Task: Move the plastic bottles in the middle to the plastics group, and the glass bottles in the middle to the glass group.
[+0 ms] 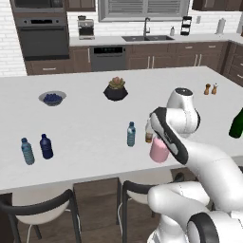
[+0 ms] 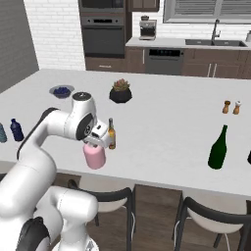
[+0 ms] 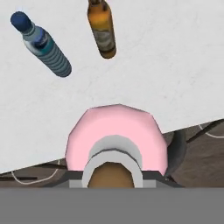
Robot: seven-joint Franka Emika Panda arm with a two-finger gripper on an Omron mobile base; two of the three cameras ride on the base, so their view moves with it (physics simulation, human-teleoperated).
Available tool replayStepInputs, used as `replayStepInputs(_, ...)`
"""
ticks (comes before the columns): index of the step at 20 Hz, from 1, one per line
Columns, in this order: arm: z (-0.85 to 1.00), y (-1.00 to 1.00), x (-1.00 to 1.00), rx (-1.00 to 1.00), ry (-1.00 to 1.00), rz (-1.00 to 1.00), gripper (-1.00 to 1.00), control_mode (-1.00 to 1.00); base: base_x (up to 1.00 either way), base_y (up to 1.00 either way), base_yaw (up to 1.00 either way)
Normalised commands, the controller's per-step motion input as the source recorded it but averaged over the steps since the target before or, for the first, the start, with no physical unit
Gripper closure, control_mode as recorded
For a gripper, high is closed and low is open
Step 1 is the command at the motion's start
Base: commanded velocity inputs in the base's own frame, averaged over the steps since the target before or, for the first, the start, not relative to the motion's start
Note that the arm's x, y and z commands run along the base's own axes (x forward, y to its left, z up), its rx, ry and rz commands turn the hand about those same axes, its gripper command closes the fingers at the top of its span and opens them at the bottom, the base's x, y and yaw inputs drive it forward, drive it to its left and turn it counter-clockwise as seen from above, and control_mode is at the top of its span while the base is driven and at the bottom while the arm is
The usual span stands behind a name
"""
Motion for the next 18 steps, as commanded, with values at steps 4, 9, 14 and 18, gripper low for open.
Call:
replayStepInputs(4,0.23,-0.54,-0.06,-0.23,-0.02,0.0,1.0,-1.0,0.0,0.0,0.0)
replayStepInputs(9,0.18,-0.89,-0.04,-0.12,0.0,0.0,1.0,-1.0,0.0,0.0,0.0)
replayStepInputs(14,0.04,-1.0,0.0,0.0,0.0,0.0,1.0,-1.0,0.0,0.0,0.0)
replayStepInputs(18,0.0,-1.0,0.0,0.0,0.0,0.0,1.0,-1.0,0.0,0.0,0.0)
